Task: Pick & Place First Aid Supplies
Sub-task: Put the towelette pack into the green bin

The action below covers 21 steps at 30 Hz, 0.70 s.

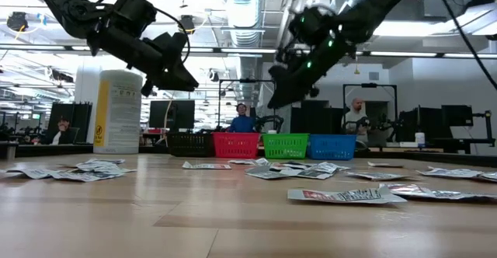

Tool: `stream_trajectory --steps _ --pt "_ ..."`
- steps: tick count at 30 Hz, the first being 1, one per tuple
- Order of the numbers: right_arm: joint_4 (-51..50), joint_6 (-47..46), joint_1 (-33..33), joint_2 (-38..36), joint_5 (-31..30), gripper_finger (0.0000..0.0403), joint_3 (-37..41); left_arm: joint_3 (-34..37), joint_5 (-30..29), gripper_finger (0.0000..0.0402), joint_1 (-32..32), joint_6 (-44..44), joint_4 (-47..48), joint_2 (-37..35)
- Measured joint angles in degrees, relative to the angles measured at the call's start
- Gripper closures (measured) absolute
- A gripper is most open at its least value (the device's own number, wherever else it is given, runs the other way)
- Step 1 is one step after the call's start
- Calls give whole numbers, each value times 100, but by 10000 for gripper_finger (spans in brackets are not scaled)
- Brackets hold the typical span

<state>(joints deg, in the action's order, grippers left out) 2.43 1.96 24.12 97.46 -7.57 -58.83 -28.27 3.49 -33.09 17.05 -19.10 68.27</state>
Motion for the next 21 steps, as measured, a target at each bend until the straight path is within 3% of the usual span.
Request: stream_trajectory --steps 12,21 --pt "-2291 1137 -1161 -405 198 290 0 295 -90 311 772 602 49 0" --pt "-3375 1173 -1940 -374 397 290 4 516 -526 311 1315 774 -166 2"
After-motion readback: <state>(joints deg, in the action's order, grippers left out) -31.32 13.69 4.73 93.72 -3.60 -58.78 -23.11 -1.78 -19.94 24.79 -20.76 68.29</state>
